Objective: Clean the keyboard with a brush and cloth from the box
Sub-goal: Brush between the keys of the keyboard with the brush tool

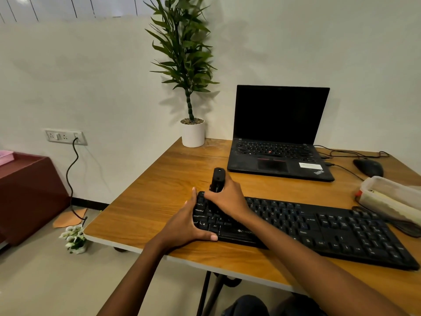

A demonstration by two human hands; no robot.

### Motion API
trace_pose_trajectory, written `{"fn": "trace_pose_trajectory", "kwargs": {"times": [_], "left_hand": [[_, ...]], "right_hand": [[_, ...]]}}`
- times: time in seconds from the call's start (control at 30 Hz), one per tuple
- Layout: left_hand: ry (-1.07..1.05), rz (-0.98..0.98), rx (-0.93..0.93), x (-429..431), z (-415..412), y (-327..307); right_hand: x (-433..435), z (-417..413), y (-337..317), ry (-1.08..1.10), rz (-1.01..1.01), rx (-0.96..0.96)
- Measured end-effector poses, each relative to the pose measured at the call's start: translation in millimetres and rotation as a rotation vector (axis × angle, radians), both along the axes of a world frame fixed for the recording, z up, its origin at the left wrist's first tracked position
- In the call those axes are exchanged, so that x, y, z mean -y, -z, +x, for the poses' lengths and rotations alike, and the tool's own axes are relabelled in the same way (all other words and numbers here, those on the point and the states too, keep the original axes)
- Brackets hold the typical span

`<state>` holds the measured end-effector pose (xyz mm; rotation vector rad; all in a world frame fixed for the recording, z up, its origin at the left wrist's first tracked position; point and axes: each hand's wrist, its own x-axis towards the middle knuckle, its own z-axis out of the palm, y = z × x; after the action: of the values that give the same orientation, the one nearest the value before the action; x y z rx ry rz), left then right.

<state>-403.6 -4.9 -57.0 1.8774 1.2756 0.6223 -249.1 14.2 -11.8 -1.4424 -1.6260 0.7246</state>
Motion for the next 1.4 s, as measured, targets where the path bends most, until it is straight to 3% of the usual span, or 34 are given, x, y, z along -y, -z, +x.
{"fn": "trace_pose_trajectory", "kwargs": {"times": [0.13,0.27,0.47,0.57,0.77,0.93,1.03,1.2,1.27,1.4], "left_hand": [[-0.001,0.003,-0.01,-0.6,-0.4,0.7],[0.0,0.004,0.009,-0.3,0.0,0.4],[0.011,0.005,0.004,-1.6,0.2,0.9],[0.001,0.014,0.003,-0.7,1.1,0.3],[0.014,0.032,0.003,-1.8,-0.8,0.9],[0.046,0.014,0.038,0.4,-0.7,-2.4],[0.043,-0.004,0.063,2.1,-2.4,-4.6],[0.025,0.026,0.14,5.3,-7.8,-1.8],[0.015,0.016,0.147,5.5,-6.9,-2.0],[-0.019,0.006,0.169,6.5,-6.5,-2.8]], "right_hand": [[-5.4,1.2,-10.8,-0.059,-0.086,0.013],[-19.4,7.8,-12.2,0.066,0.009,0.04],[-20.1,12.0,-16.3,-0.045,-0.086,0.076],[-29.2,19.0,-20.8,0.02,0.01,0.084],[24.6,4.6,0.8,-0.054,0.063,0.069],[40.1,6.0,-15.1,-0.154,-0.079,0.061],[17.2,11.1,-29.5,-0.028,-0.05,-0.018],[9.8,9.6,-17.4,-0.124,-0.106,0.114],[2.8,8.7,-27.2,-0.192,-0.165,0.051],[-18.7,0.6,-39.2,-0.135,-0.065,-0.062]]}}
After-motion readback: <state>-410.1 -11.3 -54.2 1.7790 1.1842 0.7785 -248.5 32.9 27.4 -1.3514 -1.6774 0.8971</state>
